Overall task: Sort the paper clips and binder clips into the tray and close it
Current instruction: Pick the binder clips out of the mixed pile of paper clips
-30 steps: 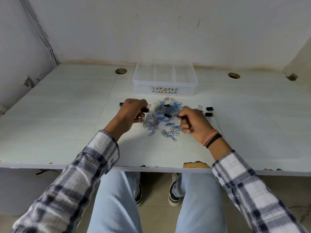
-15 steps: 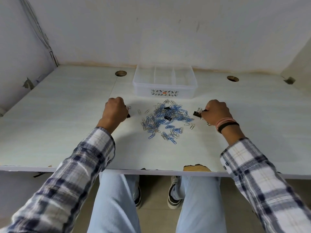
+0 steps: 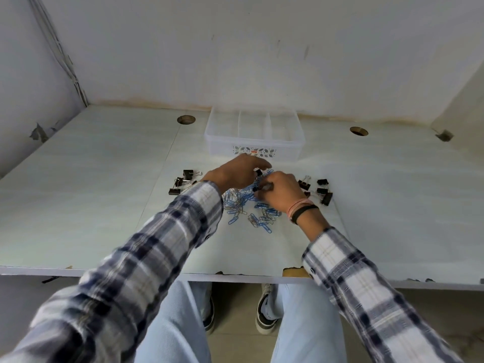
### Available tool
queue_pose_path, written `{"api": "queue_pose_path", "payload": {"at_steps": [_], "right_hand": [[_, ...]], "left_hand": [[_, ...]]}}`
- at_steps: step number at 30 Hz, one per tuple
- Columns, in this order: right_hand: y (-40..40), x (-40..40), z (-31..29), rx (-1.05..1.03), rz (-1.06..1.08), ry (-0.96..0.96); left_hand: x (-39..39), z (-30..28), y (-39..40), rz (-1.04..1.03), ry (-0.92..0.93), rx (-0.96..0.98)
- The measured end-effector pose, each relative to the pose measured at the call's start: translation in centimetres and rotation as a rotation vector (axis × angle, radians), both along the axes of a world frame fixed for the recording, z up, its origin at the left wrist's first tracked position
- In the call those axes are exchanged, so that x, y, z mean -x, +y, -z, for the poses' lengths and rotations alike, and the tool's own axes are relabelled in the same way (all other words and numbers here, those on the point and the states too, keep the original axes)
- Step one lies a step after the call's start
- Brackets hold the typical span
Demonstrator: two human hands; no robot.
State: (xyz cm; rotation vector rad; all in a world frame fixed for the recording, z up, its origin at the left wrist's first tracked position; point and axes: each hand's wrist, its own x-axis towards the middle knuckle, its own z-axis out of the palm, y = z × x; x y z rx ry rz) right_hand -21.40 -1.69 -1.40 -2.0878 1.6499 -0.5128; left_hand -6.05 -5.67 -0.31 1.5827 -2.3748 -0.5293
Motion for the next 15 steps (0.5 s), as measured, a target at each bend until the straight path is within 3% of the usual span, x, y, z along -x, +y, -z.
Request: {"api": "queue_pose_path", "payload": {"at_steps": [5, 15], "right_hand": [[0.0, 1.3, 0.6, 0.064, -0.048, 0.028], [0.0, 1.7, 1.2, 0.171, -0.046, 0.055]], "left_hand": [[-0.1, 0.8, -0.6, 0.032, -0.061, -0.024], [-1.9, 0.3, 0.3, -0.108, 0.235, 0.032]]}}
